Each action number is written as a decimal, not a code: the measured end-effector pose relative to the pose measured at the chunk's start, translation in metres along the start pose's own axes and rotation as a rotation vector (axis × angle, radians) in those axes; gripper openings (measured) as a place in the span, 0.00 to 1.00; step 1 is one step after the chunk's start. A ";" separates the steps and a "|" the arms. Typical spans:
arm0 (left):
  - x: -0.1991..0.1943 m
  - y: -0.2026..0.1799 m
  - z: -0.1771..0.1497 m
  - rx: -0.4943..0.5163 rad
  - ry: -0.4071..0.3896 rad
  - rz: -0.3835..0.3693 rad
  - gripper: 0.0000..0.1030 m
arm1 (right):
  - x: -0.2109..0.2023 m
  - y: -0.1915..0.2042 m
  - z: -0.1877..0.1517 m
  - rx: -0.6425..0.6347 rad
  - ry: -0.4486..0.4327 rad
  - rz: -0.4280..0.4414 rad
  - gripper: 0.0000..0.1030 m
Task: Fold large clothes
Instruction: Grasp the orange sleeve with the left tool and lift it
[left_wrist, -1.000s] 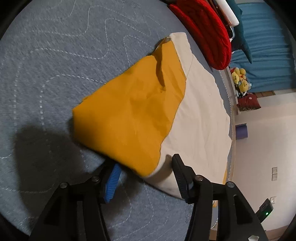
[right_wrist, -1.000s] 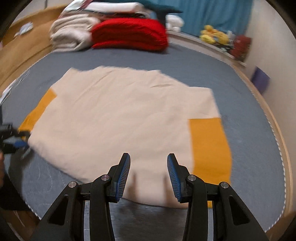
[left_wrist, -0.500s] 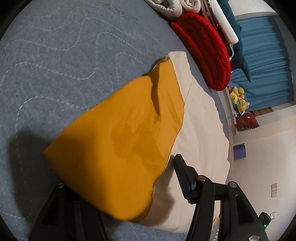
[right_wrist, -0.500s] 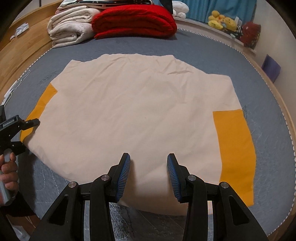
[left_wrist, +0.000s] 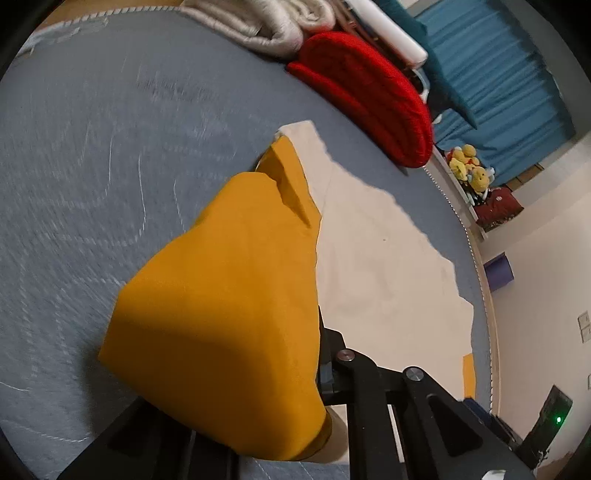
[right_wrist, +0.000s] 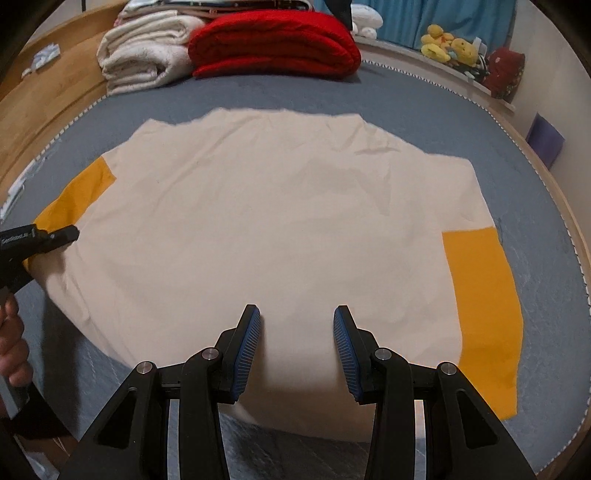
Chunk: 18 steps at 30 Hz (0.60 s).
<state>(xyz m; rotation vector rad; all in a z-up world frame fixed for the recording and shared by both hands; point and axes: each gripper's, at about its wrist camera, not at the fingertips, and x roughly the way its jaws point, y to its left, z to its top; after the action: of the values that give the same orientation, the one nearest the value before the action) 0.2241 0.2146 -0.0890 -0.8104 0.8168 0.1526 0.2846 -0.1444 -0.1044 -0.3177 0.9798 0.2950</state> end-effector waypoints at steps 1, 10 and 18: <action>-0.007 -0.005 0.002 0.026 -0.001 0.015 0.12 | -0.003 0.004 0.003 -0.003 -0.018 0.009 0.41; -0.095 -0.058 0.040 0.393 0.000 0.154 0.12 | -0.040 0.046 0.018 -0.089 -0.171 0.118 0.41; -0.073 -0.039 0.025 0.355 0.024 0.136 0.11 | 0.033 0.073 0.000 -0.123 0.148 0.191 0.41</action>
<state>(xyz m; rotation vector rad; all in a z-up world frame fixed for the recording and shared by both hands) 0.2042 0.2180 -0.0047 -0.4239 0.8914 0.1137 0.2738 -0.0744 -0.1413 -0.3629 1.1425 0.5126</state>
